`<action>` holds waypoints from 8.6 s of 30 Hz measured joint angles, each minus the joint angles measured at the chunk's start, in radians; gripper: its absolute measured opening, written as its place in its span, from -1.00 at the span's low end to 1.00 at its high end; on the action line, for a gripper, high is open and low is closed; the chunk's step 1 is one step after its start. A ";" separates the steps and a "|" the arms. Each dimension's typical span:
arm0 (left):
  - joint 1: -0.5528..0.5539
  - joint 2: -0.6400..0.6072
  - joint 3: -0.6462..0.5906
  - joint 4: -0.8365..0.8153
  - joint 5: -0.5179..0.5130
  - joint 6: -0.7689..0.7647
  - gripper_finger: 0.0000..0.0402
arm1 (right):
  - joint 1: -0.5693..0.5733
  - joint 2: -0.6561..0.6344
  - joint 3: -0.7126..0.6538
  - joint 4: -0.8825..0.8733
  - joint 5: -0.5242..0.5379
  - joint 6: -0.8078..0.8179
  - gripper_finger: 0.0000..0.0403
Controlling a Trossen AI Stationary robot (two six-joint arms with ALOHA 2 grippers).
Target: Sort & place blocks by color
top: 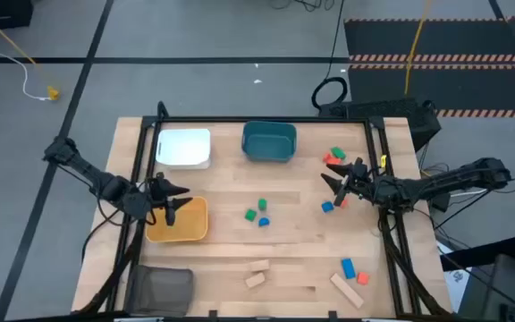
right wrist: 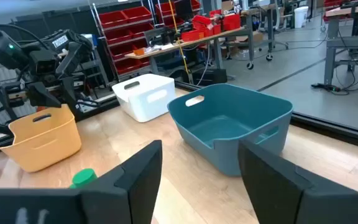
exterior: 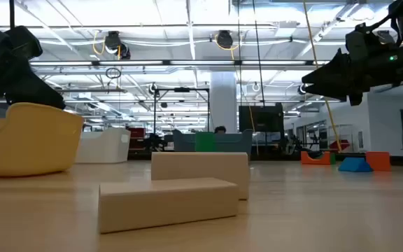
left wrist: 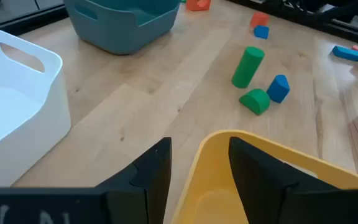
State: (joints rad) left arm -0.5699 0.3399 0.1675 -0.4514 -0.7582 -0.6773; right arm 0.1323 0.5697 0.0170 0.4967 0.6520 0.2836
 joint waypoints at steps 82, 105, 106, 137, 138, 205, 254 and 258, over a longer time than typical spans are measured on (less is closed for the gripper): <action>0.000 0.000 0.000 0.000 0.000 0.000 -0.20 | 0.000 0.000 0.000 0.000 0.000 -0.008 0.01; 0.000 0.000 0.000 0.000 0.000 0.000 -0.20 | 0.000 0.000 0.000 0.187 0.001 -0.007 0.01; 0.000 0.000 0.000 0.000 0.000 0.000 -0.20 | 0.000 0.000 0.000 0.185 0.001 -0.002 0.01; 0.000 0.000 0.000 0.009 -0.003 0.102 -0.20 | 0.000 0.000 0.000 0.157 -0.001 0.038 0.01; 0.000 0.000 0.000 0.009 -0.003 0.119 -0.20 | 0.000 0.000 0.000 0.157 -0.001 0.038 0.01; 0.090 0.158 0.000 0.844 0.060 0.364 -0.20 | -0.063 0.002 0.153 0.103 -0.129 -0.036 0.01; 0.177 0.157 0.001 0.978 0.150 0.463 -0.20 | -0.341 0.414 0.767 -1.265 -0.624 0.468 0.01; 0.177 0.157 0.001 0.974 0.150 0.446 -0.20 | -0.340 0.493 0.767 -1.292 -0.692 0.483 0.01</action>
State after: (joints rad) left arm -0.3927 0.4972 0.1684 0.5225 -0.6083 -0.2314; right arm -0.2081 1.0623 0.7841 -0.7958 -0.0400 0.7662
